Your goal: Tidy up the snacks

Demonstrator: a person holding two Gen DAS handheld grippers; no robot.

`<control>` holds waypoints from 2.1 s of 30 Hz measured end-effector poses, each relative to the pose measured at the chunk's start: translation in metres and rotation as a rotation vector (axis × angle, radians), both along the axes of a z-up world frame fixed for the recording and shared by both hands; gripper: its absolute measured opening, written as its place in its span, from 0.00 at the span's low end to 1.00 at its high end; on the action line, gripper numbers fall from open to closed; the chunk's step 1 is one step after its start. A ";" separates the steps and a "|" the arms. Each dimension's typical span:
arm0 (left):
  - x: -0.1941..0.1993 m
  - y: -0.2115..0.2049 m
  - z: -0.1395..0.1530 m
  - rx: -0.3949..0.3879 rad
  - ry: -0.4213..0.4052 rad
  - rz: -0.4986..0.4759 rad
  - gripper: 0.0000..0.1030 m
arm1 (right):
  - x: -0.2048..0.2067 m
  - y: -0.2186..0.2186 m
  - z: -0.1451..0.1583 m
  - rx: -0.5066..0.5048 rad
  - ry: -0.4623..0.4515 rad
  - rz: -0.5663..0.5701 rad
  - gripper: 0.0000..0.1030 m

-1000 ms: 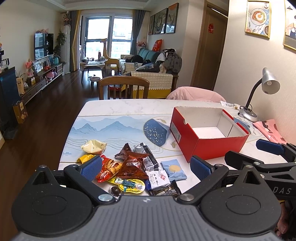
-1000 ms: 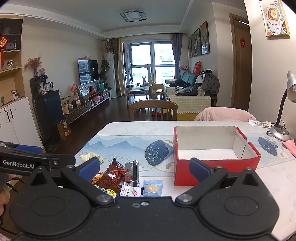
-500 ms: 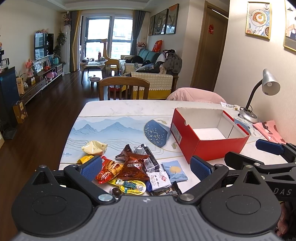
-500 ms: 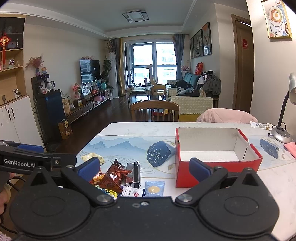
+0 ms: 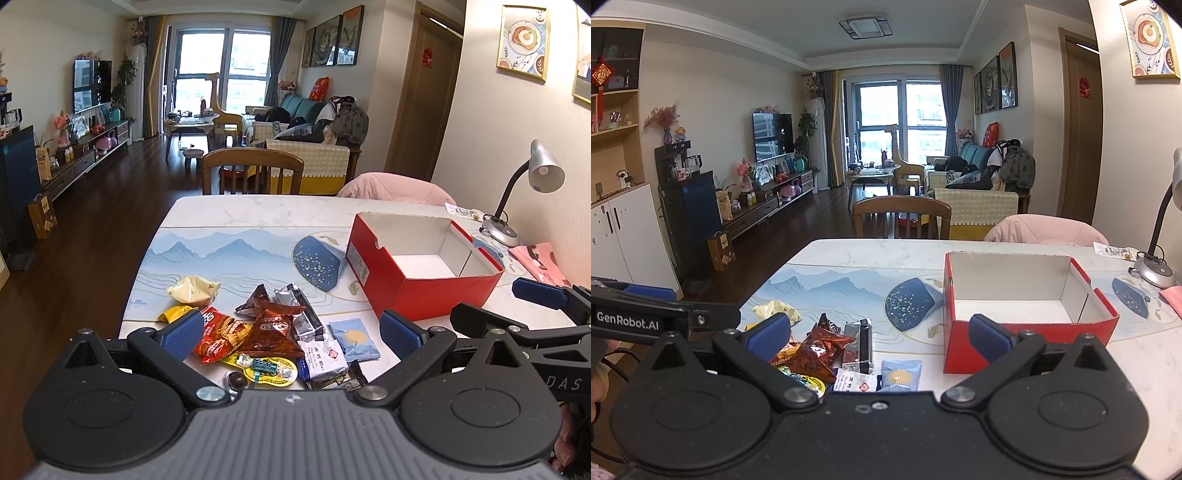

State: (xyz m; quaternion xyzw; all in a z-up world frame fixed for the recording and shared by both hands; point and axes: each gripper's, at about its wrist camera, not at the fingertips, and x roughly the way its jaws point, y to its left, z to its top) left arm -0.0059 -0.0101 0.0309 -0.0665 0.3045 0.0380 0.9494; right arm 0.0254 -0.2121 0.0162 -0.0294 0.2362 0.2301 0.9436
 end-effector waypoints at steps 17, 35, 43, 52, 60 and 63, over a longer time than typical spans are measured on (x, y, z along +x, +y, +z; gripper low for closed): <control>0.025 0.026 -0.037 -0.047 0.067 0.031 0.99 | 0.021 0.019 -0.017 -0.053 0.035 0.038 0.99; 0.070 0.096 -0.076 -0.156 0.230 0.280 0.99 | 0.078 0.057 -0.054 -0.108 0.201 0.145 0.94; 0.055 0.109 -0.083 -0.111 0.229 0.365 0.99 | 0.124 0.115 -0.087 -0.108 0.381 0.160 0.82; 0.033 0.107 -0.092 -0.025 0.202 0.355 0.99 | 0.164 0.160 -0.117 -0.098 0.594 0.052 0.82; 0.034 0.092 -0.100 -0.030 0.185 0.266 0.99 | 0.183 0.176 -0.134 -0.118 0.685 -0.065 0.76; 0.035 0.091 -0.105 -0.035 0.199 0.263 0.98 | 0.186 0.180 -0.140 -0.123 0.694 -0.077 0.72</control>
